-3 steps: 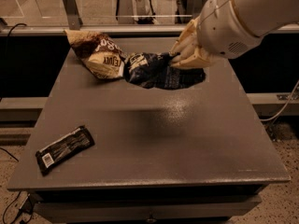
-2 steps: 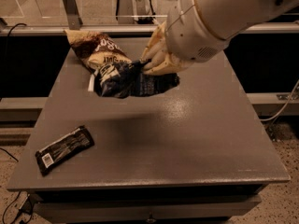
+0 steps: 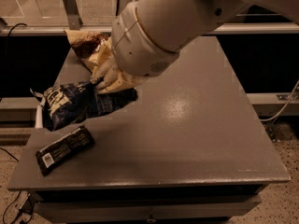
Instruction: Move blue chip bag near rxbar chocolate
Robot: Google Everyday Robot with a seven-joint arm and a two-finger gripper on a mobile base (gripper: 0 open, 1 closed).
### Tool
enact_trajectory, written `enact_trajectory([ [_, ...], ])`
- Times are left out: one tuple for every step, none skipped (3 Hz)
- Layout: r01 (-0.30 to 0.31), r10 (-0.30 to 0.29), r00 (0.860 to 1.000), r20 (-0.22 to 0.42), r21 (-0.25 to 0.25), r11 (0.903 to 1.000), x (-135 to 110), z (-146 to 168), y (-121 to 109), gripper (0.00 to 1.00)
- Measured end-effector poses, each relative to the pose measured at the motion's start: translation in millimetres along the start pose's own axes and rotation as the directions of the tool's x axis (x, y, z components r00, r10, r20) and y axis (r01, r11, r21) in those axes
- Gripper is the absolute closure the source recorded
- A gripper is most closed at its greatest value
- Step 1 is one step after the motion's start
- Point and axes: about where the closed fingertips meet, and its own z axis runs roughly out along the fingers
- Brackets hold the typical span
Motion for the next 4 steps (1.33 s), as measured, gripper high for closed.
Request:
enact_trajectory([
  [0.048, -0.047, 0.998, 0.034, -0.026, 0.9985, -19.2, 13.6, 3.0, 1.00],
  [0.062, -0.060, 0.998, 0.029, -0.041, 0.9973, -18.6, 27.3, -1.1, 1.00],
  [0.063, -0.062, 0.998, 0.018, -0.072, 0.9954, -9.1, 45.1, -5.3, 1.00],
  [0.057, -0.056, 0.998, 0.016, -0.085, 0.9947, 0.0, 56.7, -12.0, 1.00],
])
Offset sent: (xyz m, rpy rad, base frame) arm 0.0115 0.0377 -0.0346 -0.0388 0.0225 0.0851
